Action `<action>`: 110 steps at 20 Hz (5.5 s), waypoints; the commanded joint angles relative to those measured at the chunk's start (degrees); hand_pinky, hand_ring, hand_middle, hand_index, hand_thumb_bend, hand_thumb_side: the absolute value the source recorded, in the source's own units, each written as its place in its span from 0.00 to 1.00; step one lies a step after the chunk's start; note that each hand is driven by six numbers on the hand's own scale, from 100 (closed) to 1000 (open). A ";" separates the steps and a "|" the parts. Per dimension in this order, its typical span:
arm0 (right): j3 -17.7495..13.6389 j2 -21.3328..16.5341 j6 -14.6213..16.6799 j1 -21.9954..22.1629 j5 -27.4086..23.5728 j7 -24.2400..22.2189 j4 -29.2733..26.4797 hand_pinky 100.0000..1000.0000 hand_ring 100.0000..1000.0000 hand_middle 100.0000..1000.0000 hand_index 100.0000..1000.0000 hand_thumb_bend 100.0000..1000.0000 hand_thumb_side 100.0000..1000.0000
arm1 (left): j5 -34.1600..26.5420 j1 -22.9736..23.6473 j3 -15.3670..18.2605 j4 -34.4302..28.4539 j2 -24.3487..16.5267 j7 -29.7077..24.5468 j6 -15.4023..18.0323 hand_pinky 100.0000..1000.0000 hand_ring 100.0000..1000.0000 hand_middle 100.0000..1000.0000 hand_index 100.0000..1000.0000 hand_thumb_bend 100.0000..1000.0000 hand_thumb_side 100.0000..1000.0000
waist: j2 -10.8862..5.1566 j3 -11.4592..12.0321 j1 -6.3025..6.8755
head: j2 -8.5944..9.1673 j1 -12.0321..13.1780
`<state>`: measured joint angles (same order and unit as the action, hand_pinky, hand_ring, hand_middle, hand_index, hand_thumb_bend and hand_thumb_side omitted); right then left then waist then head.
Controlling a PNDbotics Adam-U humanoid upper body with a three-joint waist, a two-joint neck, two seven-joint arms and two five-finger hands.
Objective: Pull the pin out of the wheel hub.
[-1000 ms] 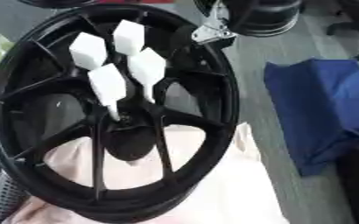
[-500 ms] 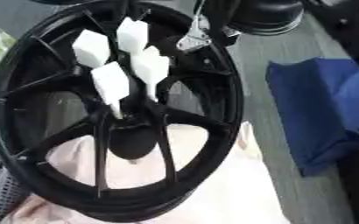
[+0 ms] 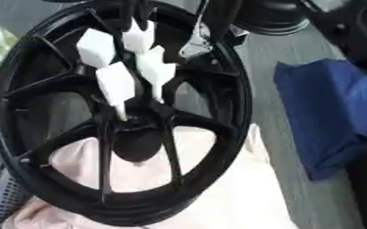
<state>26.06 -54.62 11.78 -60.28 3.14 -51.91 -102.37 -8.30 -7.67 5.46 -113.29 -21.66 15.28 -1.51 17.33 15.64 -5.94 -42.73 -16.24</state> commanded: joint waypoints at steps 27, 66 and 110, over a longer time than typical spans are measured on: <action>-1.64 -1.02 -0.71 2.70 0.12 -0.06 1.85 0.81 0.73 0.61 0.74 0.23 0.13 | -0.55 -1.05 -0.17 -0.64 -0.68 -0.77 0.16 0.68 0.74 0.57 0.65 0.24 0.72 | -0.33 0.74 -0.01 | 1.10 0.07; -4.30 -2.62 -2.81 8.99 3.49 6.96 -1.43 0.82 0.79 0.65 0.77 0.26 0.09 | -0.56 -1.32 -0.43 -0.54 0.00 -1.28 0.08 0.68 0.74 0.57 0.65 0.22 0.74 | 1.24 1.27 -0.29 | 1.62 0.67; -1.29 -0.34 -3.74 7.42 2.77 6.28 2.25 0.79 0.68 0.39 0.53 0.03 0.02 | -0.57 -1.79 -0.66 -0.55 0.40 -1.77 0.06 0.69 0.74 0.58 0.65 0.19 0.76 | 2.09 1.93 -0.55 | 2.64 0.72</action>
<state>25.42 -54.12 8.33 -51.92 6.52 -45.71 -99.93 -8.77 -9.04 4.78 -113.23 -20.56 13.67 -1.54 20.44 17.59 -6.88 -40.70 -15.66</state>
